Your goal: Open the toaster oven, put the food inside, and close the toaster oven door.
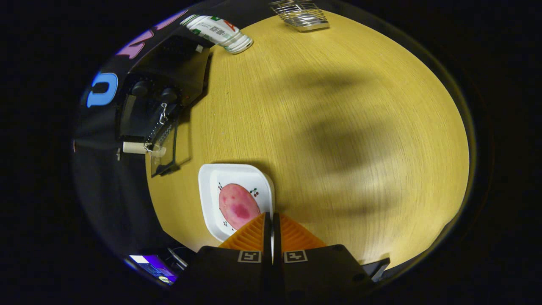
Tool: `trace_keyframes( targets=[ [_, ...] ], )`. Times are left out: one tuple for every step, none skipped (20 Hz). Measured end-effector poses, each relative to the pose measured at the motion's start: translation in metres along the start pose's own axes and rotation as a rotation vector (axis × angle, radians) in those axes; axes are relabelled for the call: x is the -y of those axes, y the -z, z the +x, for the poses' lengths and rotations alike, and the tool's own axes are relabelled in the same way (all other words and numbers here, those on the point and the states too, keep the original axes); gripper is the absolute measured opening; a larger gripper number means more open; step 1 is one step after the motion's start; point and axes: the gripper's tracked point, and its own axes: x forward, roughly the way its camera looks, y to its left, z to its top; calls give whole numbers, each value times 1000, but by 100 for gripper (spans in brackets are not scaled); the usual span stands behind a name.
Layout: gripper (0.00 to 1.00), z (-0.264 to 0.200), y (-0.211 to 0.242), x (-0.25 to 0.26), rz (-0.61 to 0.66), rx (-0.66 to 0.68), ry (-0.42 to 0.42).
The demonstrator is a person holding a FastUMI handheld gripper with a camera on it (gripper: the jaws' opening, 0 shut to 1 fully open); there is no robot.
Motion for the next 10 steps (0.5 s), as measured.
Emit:
trace_keyframes(
  targets=[
    [5, -1, 1, -1, 30, 7, -14],
    [5, -3, 2, -3, 51, 19, -26],
    [5, -5, 2, -6, 71, 35, -42],
    [5, -5, 3, -8, 89, 42, -56],
    [5, -7, 5, -12, 112, 50, -69],
    [5, -10, 6, -15, 136, 59, -78],
    [5, -13, 9, -19, 165, 75, -89],
    [5, -16, 11, -25, 193, 91, -103],
    [5, -20, 13, -33, 224, 109, -115],
    [5, -22, 16, -42, 258, 122, -128]
  ],
)
